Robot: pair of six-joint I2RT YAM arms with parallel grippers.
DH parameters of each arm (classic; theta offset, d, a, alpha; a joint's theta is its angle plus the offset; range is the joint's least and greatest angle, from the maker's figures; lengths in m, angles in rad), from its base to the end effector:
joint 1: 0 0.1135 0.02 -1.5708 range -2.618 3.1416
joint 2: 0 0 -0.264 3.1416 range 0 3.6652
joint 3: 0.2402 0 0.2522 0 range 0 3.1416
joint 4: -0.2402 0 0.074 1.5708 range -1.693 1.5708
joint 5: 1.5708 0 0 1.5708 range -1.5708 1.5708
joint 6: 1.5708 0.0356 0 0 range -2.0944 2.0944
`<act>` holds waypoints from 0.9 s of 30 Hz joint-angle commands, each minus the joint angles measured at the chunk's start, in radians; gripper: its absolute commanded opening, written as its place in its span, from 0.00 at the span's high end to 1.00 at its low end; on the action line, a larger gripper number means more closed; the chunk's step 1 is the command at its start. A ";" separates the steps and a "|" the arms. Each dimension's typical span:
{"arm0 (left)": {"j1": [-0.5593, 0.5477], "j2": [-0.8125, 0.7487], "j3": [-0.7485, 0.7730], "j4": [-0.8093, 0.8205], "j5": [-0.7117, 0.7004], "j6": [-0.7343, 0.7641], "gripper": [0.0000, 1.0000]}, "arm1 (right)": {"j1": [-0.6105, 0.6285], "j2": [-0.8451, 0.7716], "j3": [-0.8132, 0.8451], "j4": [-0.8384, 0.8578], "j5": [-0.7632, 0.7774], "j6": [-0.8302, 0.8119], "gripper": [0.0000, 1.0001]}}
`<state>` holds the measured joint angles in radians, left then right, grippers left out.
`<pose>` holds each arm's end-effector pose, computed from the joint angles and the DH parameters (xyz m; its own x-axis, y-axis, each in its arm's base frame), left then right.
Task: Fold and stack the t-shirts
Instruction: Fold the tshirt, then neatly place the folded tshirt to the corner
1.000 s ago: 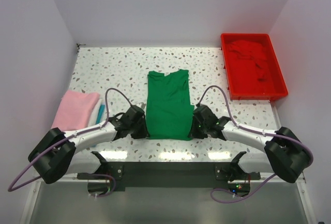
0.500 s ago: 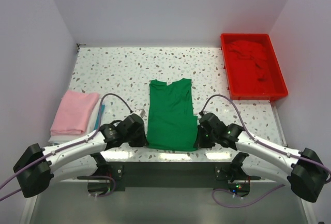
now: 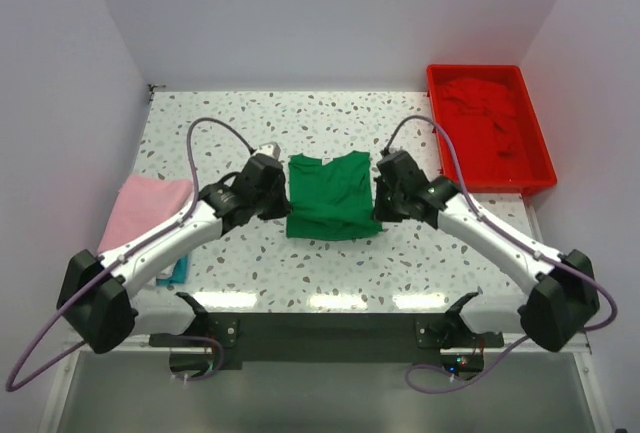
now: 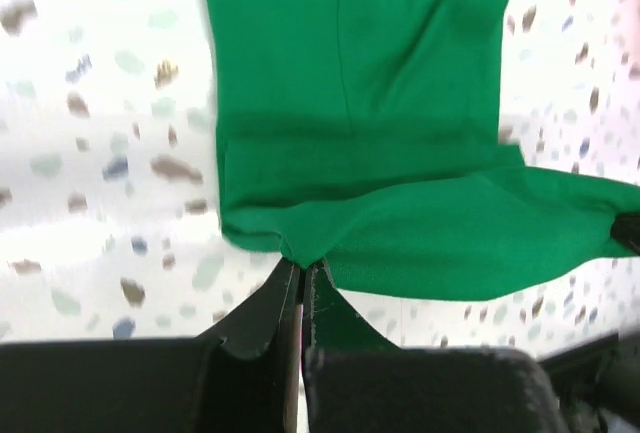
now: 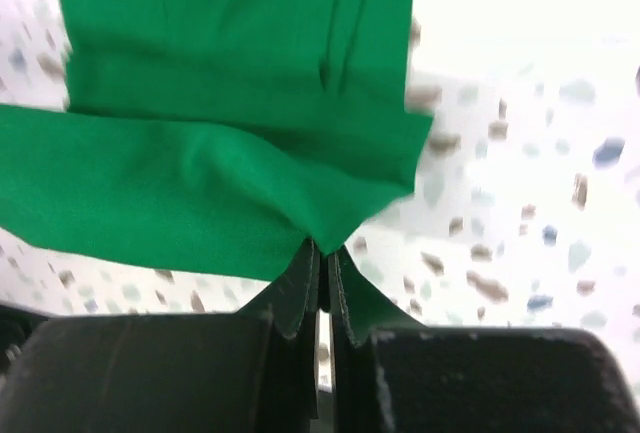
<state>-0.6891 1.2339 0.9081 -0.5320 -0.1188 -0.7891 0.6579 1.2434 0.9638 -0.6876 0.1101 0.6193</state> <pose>0.1999 -0.1592 0.2584 -0.8169 -0.2401 -0.5244 -0.0117 0.9160 -0.4011 0.1996 0.1493 0.2635 -0.8546 0.0688 -0.5147 -0.0765 0.9637 0.2558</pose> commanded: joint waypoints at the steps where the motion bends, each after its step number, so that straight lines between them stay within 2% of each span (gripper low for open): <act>1: 0.054 0.107 0.144 0.117 -0.060 0.093 1.00 | -0.082 0.129 0.172 0.100 -0.015 -0.081 1.00; 8: 0.215 0.390 0.400 0.269 -0.053 0.100 1.00 | -0.222 0.517 0.600 0.126 -0.108 -0.125 1.00; 9: 0.229 0.482 0.434 0.279 -0.038 0.112 0.99 | -0.240 0.571 0.645 0.117 -0.139 -0.128 0.98; 10: 0.244 0.531 0.472 0.280 -0.035 0.129 0.94 | -0.274 0.614 0.682 0.109 -0.145 -0.128 0.96; 11: 0.275 0.576 0.526 0.308 -0.021 0.143 0.69 | -0.288 0.692 0.737 0.118 -0.151 -0.128 0.84; 12: 0.295 0.658 0.546 0.347 0.016 0.165 0.58 | -0.300 0.726 0.759 0.128 -0.156 -0.122 0.74; 13: 0.315 0.694 0.569 0.387 0.081 0.180 0.50 | -0.325 0.757 0.782 0.131 -0.176 -0.119 0.67; 14: 0.351 0.725 0.606 0.404 0.108 0.182 0.37 | -0.334 0.816 0.827 0.125 -0.181 -0.116 0.51; 15: 0.368 0.764 0.617 0.424 0.146 0.182 0.34 | -0.340 0.835 0.846 0.123 -0.175 -0.116 0.46; 16: 0.382 0.777 0.624 0.446 0.209 0.179 0.32 | -0.348 0.852 0.858 0.119 -0.152 -0.118 0.42; 19: 0.404 0.737 0.574 0.443 0.167 0.176 0.28 | -0.351 0.852 0.865 0.085 -0.125 -0.136 0.35; 23: 0.412 0.668 0.483 0.408 0.134 0.111 0.27 | -0.348 0.785 0.709 0.177 -0.105 -0.139 0.35; 27: 0.387 0.664 0.410 0.406 0.194 0.113 0.23 | -0.301 0.759 0.624 0.203 -0.090 -0.159 0.34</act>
<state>-0.2787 1.9427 1.3586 -0.1608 0.0219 -0.6689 0.3157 2.0735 1.6310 -0.5365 -0.0093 0.4919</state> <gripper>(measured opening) 0.752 0.655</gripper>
